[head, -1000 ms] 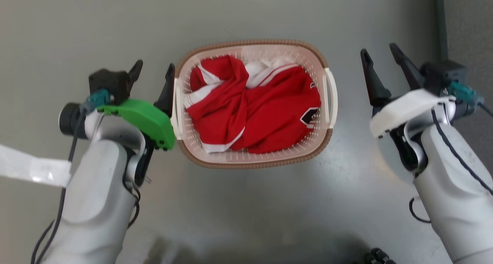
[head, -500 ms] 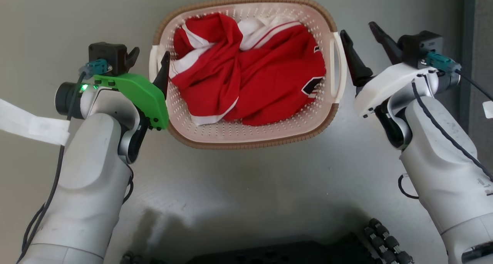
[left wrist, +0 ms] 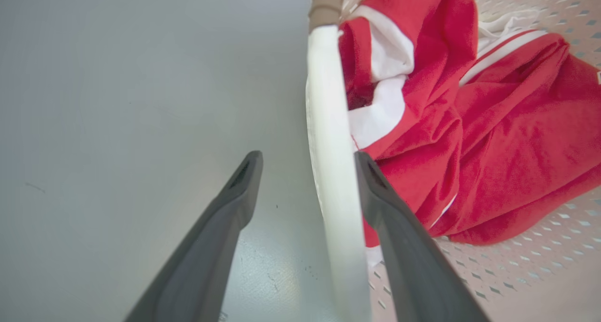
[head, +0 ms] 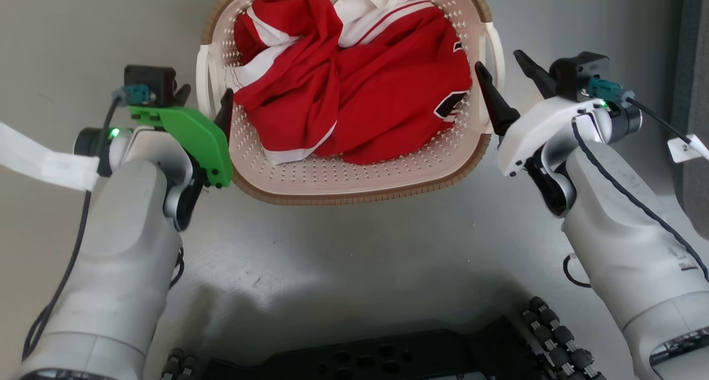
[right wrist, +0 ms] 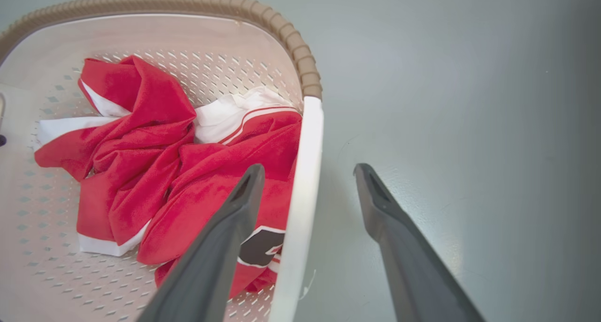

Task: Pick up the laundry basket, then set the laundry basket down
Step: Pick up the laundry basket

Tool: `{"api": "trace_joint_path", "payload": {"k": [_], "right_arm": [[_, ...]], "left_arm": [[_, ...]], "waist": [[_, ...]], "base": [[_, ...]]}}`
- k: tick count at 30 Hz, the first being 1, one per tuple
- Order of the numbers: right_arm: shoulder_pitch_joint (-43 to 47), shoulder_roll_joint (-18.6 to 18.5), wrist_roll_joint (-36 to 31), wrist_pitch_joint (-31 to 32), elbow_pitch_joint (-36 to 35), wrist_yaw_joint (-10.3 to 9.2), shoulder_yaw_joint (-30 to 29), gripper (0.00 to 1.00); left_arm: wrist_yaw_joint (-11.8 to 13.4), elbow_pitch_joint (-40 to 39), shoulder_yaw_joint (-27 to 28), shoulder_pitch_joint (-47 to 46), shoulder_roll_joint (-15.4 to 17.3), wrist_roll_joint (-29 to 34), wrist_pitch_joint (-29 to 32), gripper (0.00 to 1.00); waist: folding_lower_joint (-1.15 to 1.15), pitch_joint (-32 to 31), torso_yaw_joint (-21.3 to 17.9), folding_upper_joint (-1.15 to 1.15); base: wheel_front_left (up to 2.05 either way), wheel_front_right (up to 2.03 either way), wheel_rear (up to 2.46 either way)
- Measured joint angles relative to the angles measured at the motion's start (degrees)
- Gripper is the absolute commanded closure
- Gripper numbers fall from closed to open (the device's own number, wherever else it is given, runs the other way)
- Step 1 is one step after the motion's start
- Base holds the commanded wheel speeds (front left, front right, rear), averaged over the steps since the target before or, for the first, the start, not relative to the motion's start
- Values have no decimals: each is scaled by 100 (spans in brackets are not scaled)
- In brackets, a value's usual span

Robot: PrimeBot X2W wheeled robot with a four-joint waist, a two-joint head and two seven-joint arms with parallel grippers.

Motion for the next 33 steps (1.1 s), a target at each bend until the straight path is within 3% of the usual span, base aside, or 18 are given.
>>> {"api": "trace_joint_path", "payload": {"k": [7,8,9,10,14,33], "right_arm": [[-238,107,70,40,392,53,85,0],[-262,108,87,60,466,53,96,0],[-271,110,103,62,511,54,96,53],[-280,113,142,97,556,54,98,100],[-352,191,188,125,688,112,181,100],[-617,281,582,147,1245,114,564,100]], "left_arm": [[-51,357,77,-333,-60,-79,-83,0],[-51,405,92,-352,-78,-115,-83,12],[-52,487,122,-371,-107,-202,-78,100],[-67,556,134,-379,-129,-293,-36,100],[-136,701,120,-461,-269,-372,-14,100],[-151,1536,-26,-715,-330,-708,121,100]], "waist": [[0,108,10,0],[0,110,13,0],[0,112,16,0],[-1,114,19,0],[-1,116,32,0],[-1,-218,39,0]], "base": [[0,0,0],[0,0,0],[0,0,0],[0,0,0],[0,0,0],[0,0,0]]}}
